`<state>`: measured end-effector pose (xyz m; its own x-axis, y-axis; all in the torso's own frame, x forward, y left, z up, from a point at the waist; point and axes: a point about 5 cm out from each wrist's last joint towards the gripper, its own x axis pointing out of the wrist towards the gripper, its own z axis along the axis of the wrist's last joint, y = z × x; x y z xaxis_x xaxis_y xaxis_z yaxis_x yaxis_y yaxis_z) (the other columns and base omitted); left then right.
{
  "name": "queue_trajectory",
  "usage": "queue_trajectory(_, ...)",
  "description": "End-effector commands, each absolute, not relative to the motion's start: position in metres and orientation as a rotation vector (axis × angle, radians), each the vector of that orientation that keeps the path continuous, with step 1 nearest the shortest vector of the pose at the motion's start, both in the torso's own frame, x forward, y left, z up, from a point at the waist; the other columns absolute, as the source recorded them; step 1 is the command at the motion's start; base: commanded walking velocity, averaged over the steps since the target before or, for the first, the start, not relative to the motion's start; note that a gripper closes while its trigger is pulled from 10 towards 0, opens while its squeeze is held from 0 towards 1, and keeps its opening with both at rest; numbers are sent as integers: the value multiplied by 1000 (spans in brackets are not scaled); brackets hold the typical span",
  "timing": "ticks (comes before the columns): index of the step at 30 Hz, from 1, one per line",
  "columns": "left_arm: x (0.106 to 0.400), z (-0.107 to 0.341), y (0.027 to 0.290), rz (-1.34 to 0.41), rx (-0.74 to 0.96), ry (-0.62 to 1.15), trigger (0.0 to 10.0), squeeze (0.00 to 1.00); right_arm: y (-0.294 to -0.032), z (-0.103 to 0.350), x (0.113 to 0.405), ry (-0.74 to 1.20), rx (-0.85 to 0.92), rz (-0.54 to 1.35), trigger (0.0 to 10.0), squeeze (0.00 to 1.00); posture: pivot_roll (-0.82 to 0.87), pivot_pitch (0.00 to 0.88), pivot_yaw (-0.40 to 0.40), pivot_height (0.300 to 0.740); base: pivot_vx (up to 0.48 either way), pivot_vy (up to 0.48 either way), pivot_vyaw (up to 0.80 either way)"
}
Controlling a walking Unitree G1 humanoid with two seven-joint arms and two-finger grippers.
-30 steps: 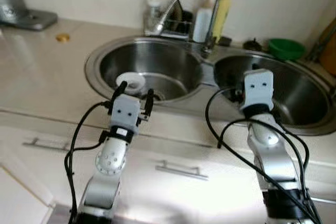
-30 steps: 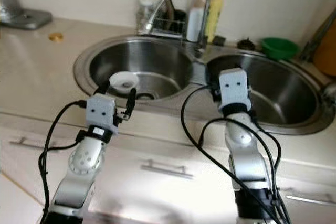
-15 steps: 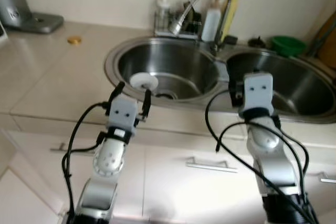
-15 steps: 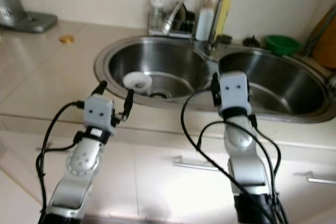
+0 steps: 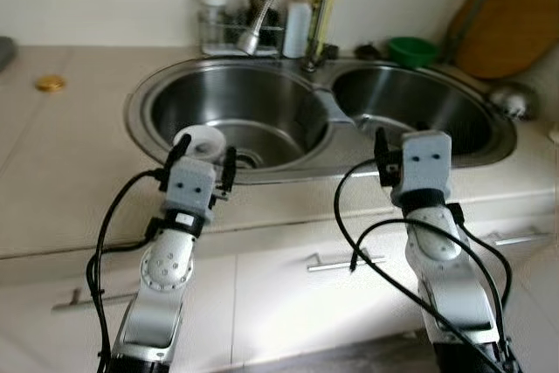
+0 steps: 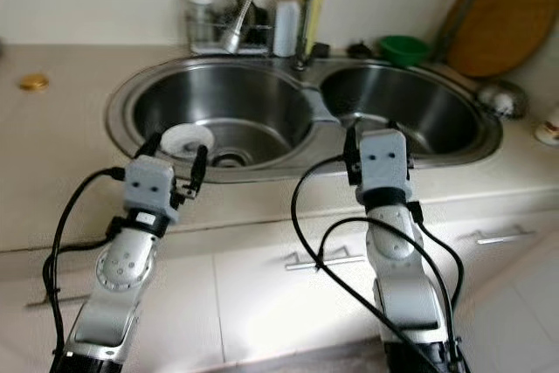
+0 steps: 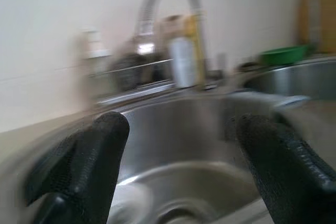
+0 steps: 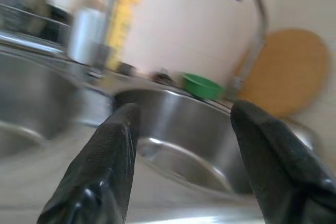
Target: Kitchen organization
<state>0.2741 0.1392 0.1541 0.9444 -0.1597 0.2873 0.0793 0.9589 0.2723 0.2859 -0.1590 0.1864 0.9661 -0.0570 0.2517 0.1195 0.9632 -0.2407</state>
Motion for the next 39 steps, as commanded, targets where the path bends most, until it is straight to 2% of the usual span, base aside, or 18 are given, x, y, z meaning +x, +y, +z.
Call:
queue_trajectory(1,273,156,133,-146,265,-329,10000,0,-164,188,284,-244,-273,-122,10000,0,83,0,-81,740,0,0,-800)
queue_trajectory(12,273,156,134,-144,282,-335,10000,0,-169,182,274,-239,-302,-119,10000,0,81,0,-80,740,0,0,-800)
queue_trajectory(22,272,168,132,-143,289,-417,10000,0,-166,185,273,-271,-281,-121,10000,0,87,0,-76,740,0,0,-800)
queue_trajectory(39,272,164,130,-163,302,-408,10000,0,-165,184,274,-285,-276,-127,10000,0,89,0,-74,740,0,0,-800)
